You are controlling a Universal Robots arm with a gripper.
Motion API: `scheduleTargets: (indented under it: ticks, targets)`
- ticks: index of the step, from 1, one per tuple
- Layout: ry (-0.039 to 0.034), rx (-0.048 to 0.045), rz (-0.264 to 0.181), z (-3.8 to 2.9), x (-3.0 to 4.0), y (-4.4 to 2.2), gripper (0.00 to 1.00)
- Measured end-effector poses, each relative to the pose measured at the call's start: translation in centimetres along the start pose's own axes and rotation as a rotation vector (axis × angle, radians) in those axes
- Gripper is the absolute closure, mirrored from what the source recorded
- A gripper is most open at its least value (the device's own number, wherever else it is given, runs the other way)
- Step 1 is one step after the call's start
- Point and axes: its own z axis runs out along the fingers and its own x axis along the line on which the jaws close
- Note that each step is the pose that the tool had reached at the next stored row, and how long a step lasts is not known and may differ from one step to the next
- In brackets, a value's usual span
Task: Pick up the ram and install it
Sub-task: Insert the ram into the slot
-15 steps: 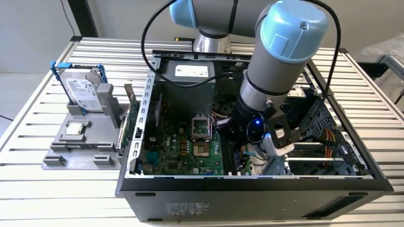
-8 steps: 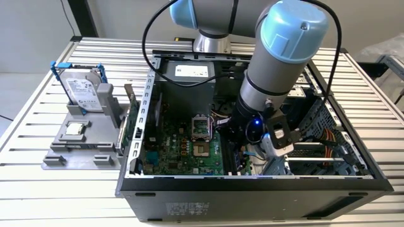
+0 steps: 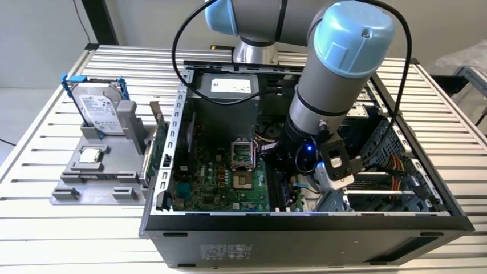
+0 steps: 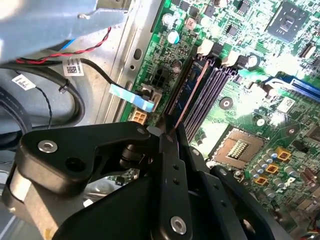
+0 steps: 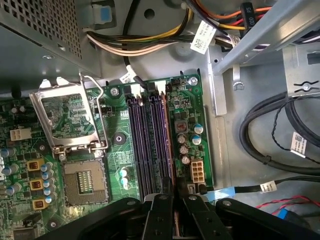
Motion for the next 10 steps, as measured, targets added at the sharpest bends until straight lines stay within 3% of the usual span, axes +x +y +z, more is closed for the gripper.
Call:
scheduleTargets:
  ticks: [10]
  targets:
    - [-0.0003,0.0031,0.001,0.02,0.05,0.14,1.00]
